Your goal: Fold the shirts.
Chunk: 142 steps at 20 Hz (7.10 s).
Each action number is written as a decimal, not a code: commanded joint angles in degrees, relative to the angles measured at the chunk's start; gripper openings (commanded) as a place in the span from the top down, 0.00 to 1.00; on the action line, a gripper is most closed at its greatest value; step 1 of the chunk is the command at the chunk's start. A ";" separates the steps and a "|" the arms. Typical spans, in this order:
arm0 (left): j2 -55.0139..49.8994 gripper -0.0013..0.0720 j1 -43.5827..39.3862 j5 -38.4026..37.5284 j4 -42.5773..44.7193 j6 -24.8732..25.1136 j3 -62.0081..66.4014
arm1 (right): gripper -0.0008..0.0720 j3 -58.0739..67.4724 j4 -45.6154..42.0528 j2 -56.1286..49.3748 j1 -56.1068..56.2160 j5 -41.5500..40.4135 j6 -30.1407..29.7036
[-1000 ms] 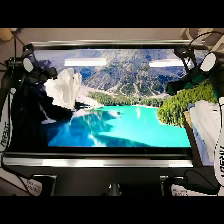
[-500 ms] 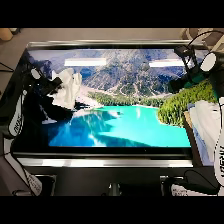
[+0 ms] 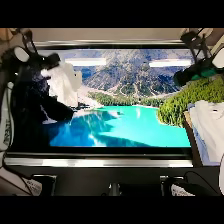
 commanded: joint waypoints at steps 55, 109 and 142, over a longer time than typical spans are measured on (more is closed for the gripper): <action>37.99 0.38 -15.98 -2.32 6.64 -7.67 -60.39 | 0.15 -30.62 29.03 -14.34 13.66 4.92 -11.54; 61.51 0.95 -9.77 23.69 12.94 -12.63 -19.39 | 0.96 5.66 2.23 34.10 5.18 -18.75 0.13; 38.95 0.94 -6.88 6.91 9.25 -5.88 -56.87 | 0.33 -19.23 10.12 0.85 5.70 19.08 1.42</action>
